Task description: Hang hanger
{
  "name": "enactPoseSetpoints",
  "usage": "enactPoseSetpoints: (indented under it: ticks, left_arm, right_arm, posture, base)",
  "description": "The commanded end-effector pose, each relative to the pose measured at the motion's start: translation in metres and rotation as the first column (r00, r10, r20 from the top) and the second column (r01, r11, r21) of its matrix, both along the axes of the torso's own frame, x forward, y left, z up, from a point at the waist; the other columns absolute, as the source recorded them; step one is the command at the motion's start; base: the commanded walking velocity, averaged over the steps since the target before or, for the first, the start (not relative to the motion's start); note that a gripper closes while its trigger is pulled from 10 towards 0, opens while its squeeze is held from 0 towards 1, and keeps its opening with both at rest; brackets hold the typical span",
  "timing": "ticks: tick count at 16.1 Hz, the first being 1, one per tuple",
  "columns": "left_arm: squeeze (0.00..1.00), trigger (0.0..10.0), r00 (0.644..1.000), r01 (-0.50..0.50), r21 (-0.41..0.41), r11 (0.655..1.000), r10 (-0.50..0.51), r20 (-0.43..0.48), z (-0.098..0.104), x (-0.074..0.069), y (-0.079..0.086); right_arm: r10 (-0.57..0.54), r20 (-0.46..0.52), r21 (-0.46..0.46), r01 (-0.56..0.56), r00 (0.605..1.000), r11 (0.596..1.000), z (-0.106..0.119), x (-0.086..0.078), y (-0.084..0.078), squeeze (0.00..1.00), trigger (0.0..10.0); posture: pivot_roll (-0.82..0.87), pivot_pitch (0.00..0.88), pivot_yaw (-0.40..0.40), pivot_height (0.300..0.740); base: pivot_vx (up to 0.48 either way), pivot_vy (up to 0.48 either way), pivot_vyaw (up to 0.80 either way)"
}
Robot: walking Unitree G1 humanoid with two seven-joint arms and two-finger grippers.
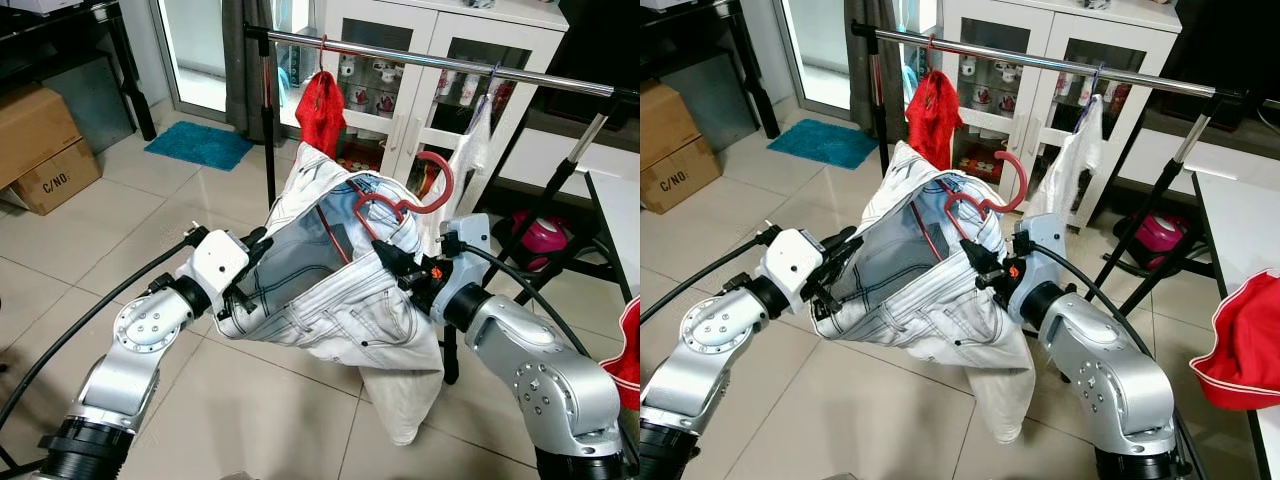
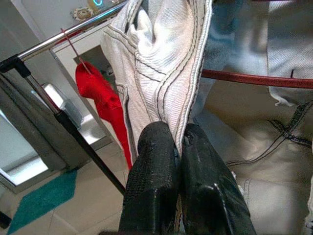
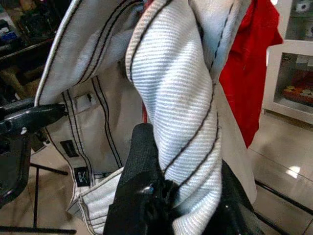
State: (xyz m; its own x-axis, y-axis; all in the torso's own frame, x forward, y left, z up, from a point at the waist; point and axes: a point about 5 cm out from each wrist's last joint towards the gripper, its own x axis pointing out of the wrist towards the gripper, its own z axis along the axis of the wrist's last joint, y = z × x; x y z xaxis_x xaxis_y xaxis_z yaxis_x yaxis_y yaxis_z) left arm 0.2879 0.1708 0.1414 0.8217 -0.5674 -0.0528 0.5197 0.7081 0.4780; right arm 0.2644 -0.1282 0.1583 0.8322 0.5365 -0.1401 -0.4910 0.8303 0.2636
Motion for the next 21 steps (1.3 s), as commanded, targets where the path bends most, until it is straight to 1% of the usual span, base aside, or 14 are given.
enactPoseSetpoints:
  ticks: [1,4,6,7,9,11,12,13,14,16,17,19,20,21]
  left_arm:
    - [0.0,0.0,1.0,-0.02,0.015,1.0,0.02,-0.001,0.002,0.003,0.009]
    - [0.0,0.0,0.998,-0.059,0.053,0.997,0.058,0.023,0.01,0.007,0.024]
    - [0.0,0.0,0.991,-0.121,0.087,0.989,0.114,0.076,0.031,0.013,0.049]
    - [0.0,0.0,0.983,-0.156,0.104,0.982,0.144,0.117,0.046,0.019,0.063]
    - [0.0,0.0,0.97,-0.197,0.143,0.97,0.171,0.176,0.068,0.028,0.078]
    - [0.0,0.0,0.951,-0.247,0.214,0.945,0.194,0.242,0.095,0.041,0.098]
    - [0.0,0.0,0.949,-0.251,0.227,0.941,0.194,0.247,0.098,0.043,0.1]
    - [0.0,0.0,0.946,-0.264,0.261,0.928,0.197,0.258,0.104,0.046,0.107]
    - [0.0,0.0,0.941,-0.305,0.282,0.91,0.241,0.238,0.107,0.051,0.122]
    - [0.0,0.0,0.938,-0.335,0.266,0.904,0.295,0.179,0.1,0.053,0.136]
    - [0.0,0.0,0.941,-0.337,0.22,0.915,0.317,0.121,0.089,0.051,0.142]
    - [0.0,0.0,0.931,-0.365,0.118,0.923,0.364,0.028,0.07,0.048,0.151]
    - [0.0,0.0,0.916,-0.399,0.041,0.916,0.4,-0.034,0.056,0.046,0.156]
    - [0.0,0.0,0.892,-0.447,-0.052,0.893,0.441,-0.103,0.039,0.042,0.162]
  right_arm:
    - [-0.04,0.064,0.024,0.038,0.997,0.999,0.015,0.0,-0.008,0.0,0.0]
    - [-0.04,0.08,0.016,0.039,0.996,0.999,0.016,0.0,-0.01,0.0,0.0]
    - [-0.003,0.089,-0.03,0.006,0.996,1.0,0.014,-0.001,-0.012,0.0,0.0]
    - [0.051,0.087,-0.082,-0.044,0.995,0.996,0.013,-0.002,-0.014,0.0,0.0]
    - [0.183,0.073,-0.204,-0.165,0.98,0.965,0.009,-0.009,-0.017,0.0,0.0]
    - [0.367,0.039,-0.302,-0.339,0.929,0.891,0.01,-0.023,-0.025,0.0,0.0]
    - [0.399,0.032,-0.308,-0.37,0.916,0.876,0.011,-0.026,-0.027,0.0,0.0]
    - [0.465,0.019,-0.31,-0.437,0.885,0.844,0.014,-0.032,-0.031,0.0,0.0]
    - [0.51,0.02,-0.281,-0.485,0.86,0.828,0.02,-0.038,-0.038,0.0,0.0]
    - [0.513,0.046,-0.212,-0.494,0.857,0.843,0.029,-0.039,-0.044,0.0,0.0]
    - [0.471,0.07,-0.17,-0.455,0.879,0.874,0.032,-0.035,-0.049,0.0,0.0]
    - [0.423,0.109,-0.067,-0.418,0.899,0.906,0.037,-0.033,-0.052,0.0,0.0]
    - [0.425,0.126,-0.002,-0.429,0.896,0.903,0.039,-0.034,-0.052,0.0,0.0]
    - [0.459,0.135,0.052,-0.469,0.878,0.881,0.04,-0.04,-0.049,0.0,0.0]
  posture:
    - [-0.15,0.0,-0.023,0.74]
    - [-0.16,0.0,-0.021,0.74]
    - [-0.16,0.0,-0.021,0.74]
    - [-0.14,0.0,-0.035,0.74]
    - [-0.13,0.0,-0.044,0.74]
    - [-0.13,0.0,-0.038,0.74]
    - [-0.13,0.0,-0.034,0.74]
    - [-0.13,0.0,-0.032,0.74]
    - [-0.12,0.0,-0.027,0.74]
    - [-0.13,0.0,-0.023,0.74]
    - [-0.13,0.0,-0.019,0.74]
    - [-0.13,0.0,-0.021,0.74]
    - [-0.13,0.0,-0.023,0.74]
    - [-0.13,0.0,-0.024,0.74]
  base:
    - [0.0,0.0,0.0]
    - [0.0,0.0,0.0]
    - [0.0,0.0,0.0]
    - [0.0,0.0,0.0]
    - [0.0,0.0,0.0]
    - [0.0,0.0,0.0]
    - [0.0,0.0,0.0]
    - [0.0,0.0,0.0]
    - [0.0,0.0,0.0]
    - [0.0,0.0,0.0]
    - [0.0,0.0,0.0]
    - [0.0,0.0,0.0]
    - [0.0,0.0,0.0]
    - [0.0,0.0,0.0]
